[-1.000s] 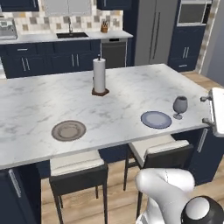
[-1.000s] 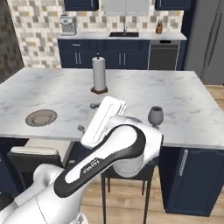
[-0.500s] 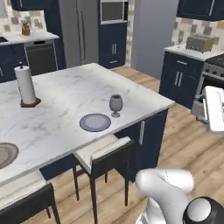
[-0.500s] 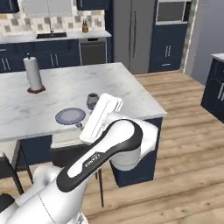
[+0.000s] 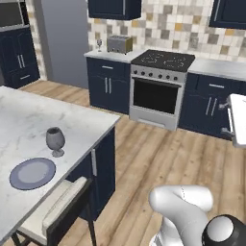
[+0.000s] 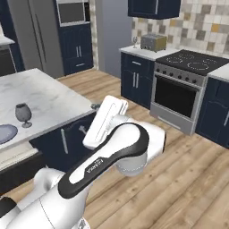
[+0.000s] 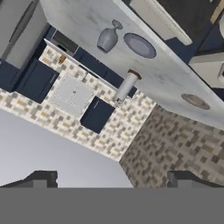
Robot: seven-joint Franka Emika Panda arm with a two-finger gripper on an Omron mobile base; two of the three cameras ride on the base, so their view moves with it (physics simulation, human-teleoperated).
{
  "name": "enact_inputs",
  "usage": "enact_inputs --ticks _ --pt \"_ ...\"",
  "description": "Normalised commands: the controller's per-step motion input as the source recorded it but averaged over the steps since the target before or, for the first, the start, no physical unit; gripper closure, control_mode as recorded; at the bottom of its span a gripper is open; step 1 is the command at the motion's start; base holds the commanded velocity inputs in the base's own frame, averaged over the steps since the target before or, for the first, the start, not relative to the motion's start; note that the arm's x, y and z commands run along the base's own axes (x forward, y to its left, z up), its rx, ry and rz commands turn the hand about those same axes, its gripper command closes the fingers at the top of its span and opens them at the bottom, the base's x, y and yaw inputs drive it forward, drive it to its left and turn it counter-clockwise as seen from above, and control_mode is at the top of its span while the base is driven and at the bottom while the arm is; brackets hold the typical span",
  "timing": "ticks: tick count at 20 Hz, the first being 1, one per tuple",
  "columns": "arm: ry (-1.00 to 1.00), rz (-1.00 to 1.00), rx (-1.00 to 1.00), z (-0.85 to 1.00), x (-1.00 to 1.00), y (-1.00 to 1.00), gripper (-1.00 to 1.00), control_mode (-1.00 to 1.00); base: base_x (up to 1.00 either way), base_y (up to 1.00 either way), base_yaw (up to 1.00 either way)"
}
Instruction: Retrieve the wine glasses from the counter and place one next to each plate.
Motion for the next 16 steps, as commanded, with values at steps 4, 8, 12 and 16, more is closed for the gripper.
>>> enact_inputs --ticks 4,8,12,16 --pt "0.00 0.00 0.00 0.00 0.00 0.00 -1.00 1.00 1.00 -0.69 0.00" --pt "0.00 0.00 0.00 0.00 0.00 0.00 -1.00 1.00 1.00 -0.71 0.05" --pt "0.00 0.00 0.00 0.00 0.00 0.00 -1.00 1.00 1.00 -0.66 0.05" --pt "0.00 0.00 0.00 0.00 0.00 0.00 -1.00 1.00 1.00 -0.20 0.02"
